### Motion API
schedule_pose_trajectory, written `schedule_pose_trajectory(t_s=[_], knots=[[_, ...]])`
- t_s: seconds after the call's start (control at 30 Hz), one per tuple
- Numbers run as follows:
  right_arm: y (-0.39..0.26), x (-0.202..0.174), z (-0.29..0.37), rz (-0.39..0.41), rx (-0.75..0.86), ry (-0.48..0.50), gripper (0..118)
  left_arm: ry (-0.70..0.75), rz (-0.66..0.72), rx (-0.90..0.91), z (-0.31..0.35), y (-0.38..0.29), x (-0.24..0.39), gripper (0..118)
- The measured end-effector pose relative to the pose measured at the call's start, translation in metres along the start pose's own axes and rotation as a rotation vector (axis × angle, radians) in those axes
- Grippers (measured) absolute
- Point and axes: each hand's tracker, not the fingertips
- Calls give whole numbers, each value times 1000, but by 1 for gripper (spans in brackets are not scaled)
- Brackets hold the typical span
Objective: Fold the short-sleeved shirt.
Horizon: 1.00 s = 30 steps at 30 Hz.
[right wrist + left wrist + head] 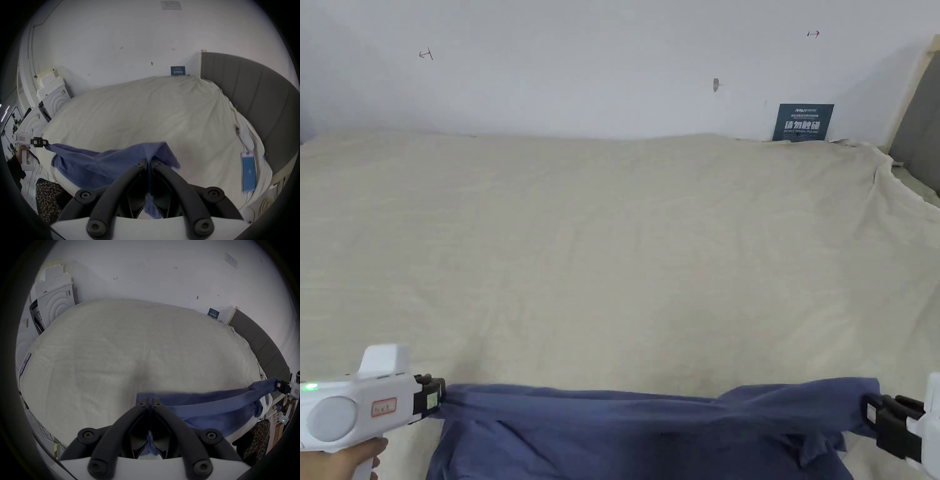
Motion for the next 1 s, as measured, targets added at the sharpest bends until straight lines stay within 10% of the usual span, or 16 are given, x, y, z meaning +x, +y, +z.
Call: schedule_pose_trajectory(t_s=[0.7, 0.77, 0.9, 1.0], knots=[[-97, 5, -40, -127, -215, -149, 2, 65, -30, -97, -31, -82, -10, 1], [-90, 2, -29, -134, -203, -142, 10, 56, -8, -91, -26, -78, -8, 15], [-58, -17, 2, -104, -72, -143, 84, 23, 39, 16, 2, -64, 5, 104], [-22, -41, 28, -59, 70, -121, 86, -15, 24, 185, 31, -47, 20, 115]])
